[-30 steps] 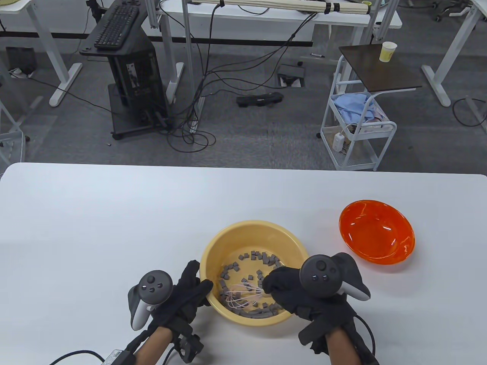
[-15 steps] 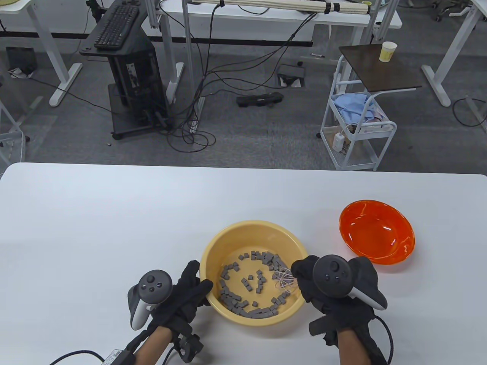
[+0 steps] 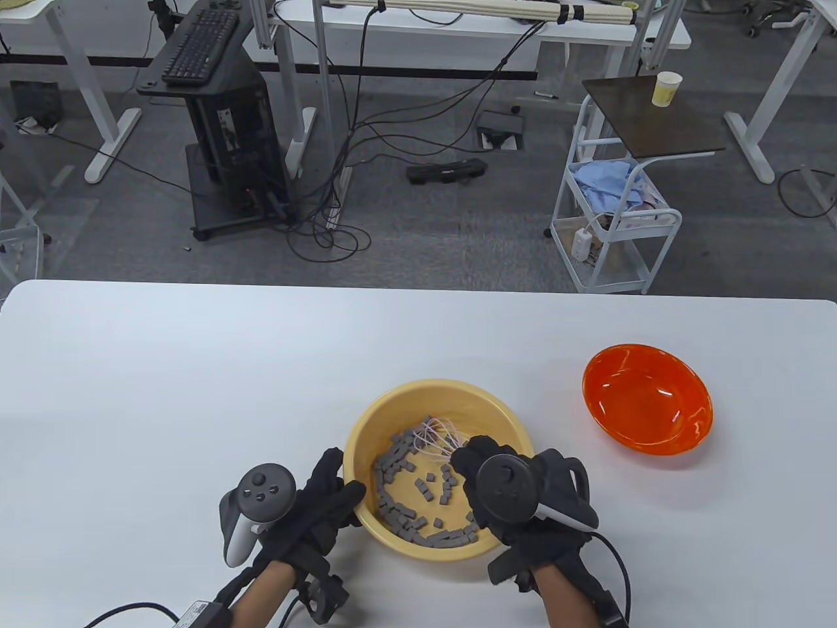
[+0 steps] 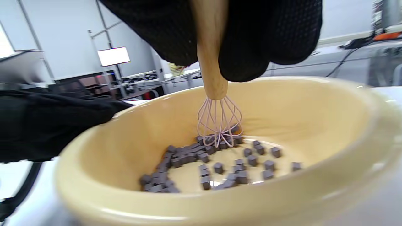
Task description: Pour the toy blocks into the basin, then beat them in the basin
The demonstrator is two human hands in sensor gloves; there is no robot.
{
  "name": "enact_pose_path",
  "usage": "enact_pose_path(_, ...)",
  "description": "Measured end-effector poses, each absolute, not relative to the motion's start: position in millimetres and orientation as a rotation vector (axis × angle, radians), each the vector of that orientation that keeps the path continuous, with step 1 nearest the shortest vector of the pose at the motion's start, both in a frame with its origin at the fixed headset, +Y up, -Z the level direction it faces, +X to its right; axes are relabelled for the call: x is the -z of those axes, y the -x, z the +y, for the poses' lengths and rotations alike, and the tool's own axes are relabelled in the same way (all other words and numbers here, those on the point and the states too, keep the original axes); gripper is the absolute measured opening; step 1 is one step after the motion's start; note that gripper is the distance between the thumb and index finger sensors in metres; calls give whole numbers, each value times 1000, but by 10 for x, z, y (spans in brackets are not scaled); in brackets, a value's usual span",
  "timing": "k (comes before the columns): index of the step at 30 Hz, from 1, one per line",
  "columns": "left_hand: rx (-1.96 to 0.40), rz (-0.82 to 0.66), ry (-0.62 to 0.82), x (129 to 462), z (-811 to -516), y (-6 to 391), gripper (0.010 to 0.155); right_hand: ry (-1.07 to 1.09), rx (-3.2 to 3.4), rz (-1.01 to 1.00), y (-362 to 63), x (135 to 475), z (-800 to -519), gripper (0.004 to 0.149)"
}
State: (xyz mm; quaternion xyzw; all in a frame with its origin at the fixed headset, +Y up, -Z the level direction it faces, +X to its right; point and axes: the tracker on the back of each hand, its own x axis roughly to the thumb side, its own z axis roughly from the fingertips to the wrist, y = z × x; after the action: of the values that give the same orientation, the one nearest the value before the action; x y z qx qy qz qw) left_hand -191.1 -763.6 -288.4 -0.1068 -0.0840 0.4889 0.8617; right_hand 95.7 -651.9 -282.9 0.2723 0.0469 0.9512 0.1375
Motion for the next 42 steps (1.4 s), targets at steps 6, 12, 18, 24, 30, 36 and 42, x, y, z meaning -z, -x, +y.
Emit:
enact_pose_path(6, -1023, -176, 222, 2884, -7637, 1909, 74, -926, -2583, 206, -895, 2773, -6443, 41)
enact_pose_path(12, -1023, -175, 221, 2883, -7637, 1909, 73, -944, -2536, 277, -1047, 2703, -6222, 35)
enact_pose_path(18, -1023, -173, 219, 2881, -7637, 1908, 74, -788, -2636, 191, -1322, 2673, -6058, 31)
enact_pose_path(24, -1024, -174, 221, 2881, -7639, 1908, 73, -584, -2802, 109, -1475, 2692, -6043, 31)
enact_pose_path(30, -1027, -175, 224, 2882, -7641, 1910, 73, -478, -2936, 5, -1371, 2750, -6174, 34)
enact_pose_path(36, -1029, -179, 232, 2881, -7638, 1911, 73, -561, -2914, 37, -1198, 2832, -6380, 39)
enact_pose_path(42, -1032, -182, 236, 2883, -7636, 1912, 73, -695, -2769, 145, -1075, 2860, -6497, 40)
